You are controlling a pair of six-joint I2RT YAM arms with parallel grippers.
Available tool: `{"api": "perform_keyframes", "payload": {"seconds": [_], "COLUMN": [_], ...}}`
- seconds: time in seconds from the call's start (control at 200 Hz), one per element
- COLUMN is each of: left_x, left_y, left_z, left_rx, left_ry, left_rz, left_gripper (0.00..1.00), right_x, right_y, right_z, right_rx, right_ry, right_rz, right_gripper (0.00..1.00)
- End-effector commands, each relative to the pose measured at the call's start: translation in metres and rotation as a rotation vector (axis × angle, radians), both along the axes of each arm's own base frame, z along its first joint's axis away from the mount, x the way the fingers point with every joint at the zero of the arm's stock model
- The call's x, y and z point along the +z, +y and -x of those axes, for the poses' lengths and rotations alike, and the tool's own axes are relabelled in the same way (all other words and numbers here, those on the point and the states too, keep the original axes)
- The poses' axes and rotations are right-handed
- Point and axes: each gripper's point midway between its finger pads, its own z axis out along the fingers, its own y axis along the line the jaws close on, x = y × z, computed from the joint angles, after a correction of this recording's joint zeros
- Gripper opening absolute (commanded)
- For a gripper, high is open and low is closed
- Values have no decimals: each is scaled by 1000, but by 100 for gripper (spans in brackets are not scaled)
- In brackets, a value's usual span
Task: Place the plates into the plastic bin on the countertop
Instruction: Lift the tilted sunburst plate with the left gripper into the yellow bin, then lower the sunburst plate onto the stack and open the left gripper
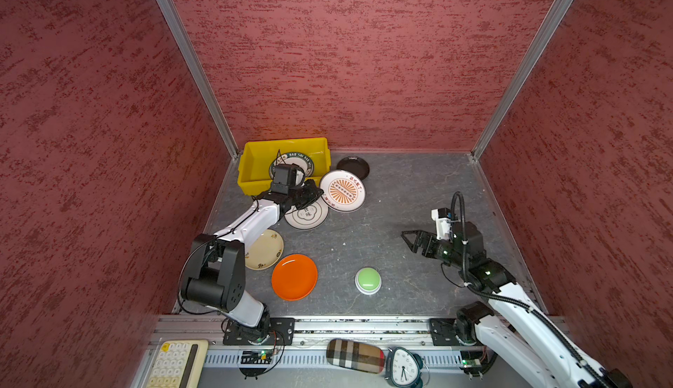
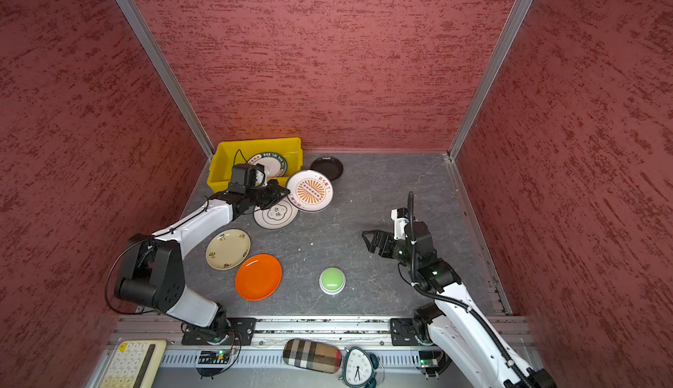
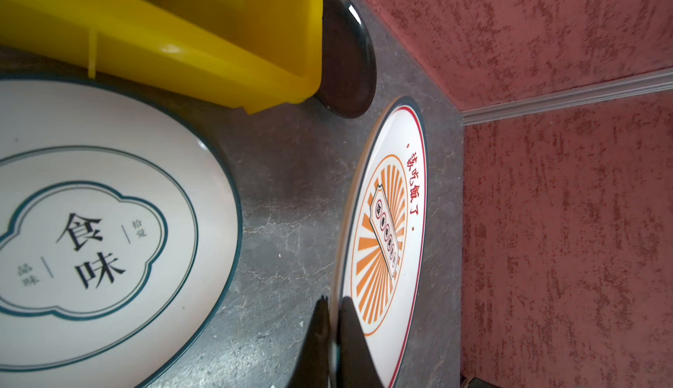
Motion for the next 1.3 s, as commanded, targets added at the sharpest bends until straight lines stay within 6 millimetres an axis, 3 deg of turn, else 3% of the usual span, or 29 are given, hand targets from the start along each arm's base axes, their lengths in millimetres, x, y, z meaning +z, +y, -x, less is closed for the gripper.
{"api": "perform_keyframes", "payload": {"seconds": [0.0,0.185,0.386,0.566,0.711,0.817,1.037,1.293], "left_x": [44,62,68,65,46,32,7,-13], "left_y": [11,45,93,138,168,180,186,193], "left_z": [-20,-37,-58,-84,-106,-122,-155,-177], "left_rx": [30,112,218,312,365,391,377,377], "left_ry": [-118,-159,-169,-184,-130,-103,-36,20], "left_rz": [64,83,63,-35,-87,-92,-118,-171], "left_gripper": [0,0,0,0,0,0,0,0], "right_x": [13,16,18,20,17,18,25,26], "right_y": [4,6,8,6,4,3,-2,-7], "right_z": [-5,-10,-15,-16,-16,-15,-13,-10], "right_rx": [9,9,11,5,5,1,-20,-42], "right_ry": [-49,-55,-52,-56,-40,-35,-47,-47], "right_rz": [-35,-37,-34,-16,8,15,22,26], "right_gripper": [99,99,99,99,99,99,99,99]}}
